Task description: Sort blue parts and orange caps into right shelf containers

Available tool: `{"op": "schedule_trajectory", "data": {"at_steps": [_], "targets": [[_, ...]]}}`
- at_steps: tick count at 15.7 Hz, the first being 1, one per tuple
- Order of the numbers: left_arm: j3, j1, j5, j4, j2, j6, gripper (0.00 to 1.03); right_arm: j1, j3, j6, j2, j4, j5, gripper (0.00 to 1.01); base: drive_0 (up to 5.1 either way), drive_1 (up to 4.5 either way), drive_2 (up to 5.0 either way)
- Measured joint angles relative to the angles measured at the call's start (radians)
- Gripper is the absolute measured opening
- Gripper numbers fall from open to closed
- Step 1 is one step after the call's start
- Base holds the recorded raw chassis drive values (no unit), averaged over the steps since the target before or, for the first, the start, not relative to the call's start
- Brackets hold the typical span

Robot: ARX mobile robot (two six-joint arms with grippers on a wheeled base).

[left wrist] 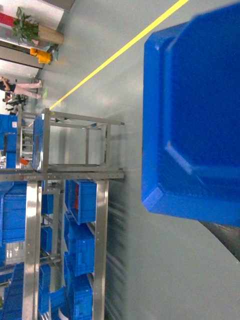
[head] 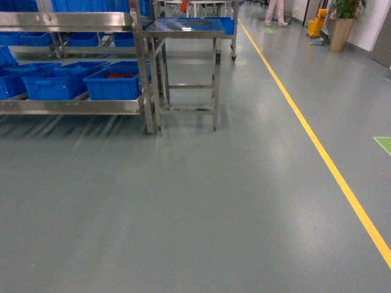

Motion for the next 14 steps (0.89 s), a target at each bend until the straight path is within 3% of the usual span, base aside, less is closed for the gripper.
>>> {"op": "schedule_trajectory", "data": {"at_steps": [14], "targets": [[0.0, 0.0, 0.002, 0.005, 0.0, 0.0, 0.42, 0.0, 0.0, 0.0, 0.0, 0.001, 0.0, 0.43, 0.0, 4.35, -4.3]]}}
